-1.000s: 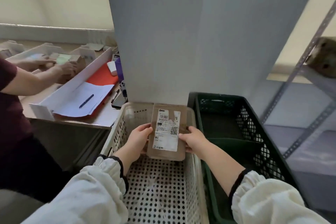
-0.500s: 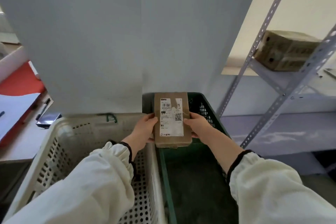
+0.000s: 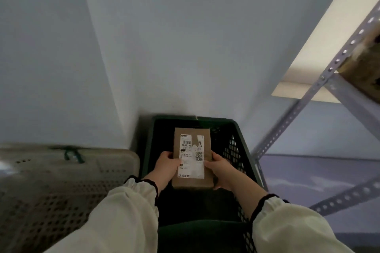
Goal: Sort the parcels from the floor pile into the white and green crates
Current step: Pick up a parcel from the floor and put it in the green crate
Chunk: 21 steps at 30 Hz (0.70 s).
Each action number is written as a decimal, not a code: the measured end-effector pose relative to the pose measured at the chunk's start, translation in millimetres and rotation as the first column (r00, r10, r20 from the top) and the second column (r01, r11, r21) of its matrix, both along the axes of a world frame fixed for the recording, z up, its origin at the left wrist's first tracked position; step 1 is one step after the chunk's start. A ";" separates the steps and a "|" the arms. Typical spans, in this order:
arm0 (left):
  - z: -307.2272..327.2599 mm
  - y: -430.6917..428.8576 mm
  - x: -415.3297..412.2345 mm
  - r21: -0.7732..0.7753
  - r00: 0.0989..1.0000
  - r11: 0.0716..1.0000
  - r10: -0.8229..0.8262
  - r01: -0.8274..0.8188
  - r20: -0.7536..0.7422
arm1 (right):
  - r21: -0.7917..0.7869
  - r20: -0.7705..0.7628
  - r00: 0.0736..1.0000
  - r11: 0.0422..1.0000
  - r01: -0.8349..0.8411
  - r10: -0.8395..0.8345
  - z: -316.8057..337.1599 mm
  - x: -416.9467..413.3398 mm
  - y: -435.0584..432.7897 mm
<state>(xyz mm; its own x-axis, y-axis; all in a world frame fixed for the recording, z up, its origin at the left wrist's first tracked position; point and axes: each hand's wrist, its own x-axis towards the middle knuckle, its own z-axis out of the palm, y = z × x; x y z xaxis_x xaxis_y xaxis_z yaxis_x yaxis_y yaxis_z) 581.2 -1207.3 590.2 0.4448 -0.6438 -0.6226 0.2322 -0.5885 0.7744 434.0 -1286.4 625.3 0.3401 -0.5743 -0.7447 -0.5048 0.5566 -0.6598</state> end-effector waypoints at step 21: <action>-53.5 -33.8 -2.0 0.183 0.909 0.983 -0.082 0.006 0.409 | -0.104 -0.027 0.997 0.991 -0.080 0.078 -93.4 12.5 -35.8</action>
<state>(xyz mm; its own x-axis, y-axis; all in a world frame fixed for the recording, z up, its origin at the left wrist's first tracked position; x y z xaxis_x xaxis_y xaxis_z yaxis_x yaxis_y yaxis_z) 579.2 -1241.2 536.6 0.6598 -0.5675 -0.4925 -0.1156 -0.7243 0.6797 446.5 -1322.2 531.9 0.3712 -0.6218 -0.6896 -0.5602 0.4423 -0.7004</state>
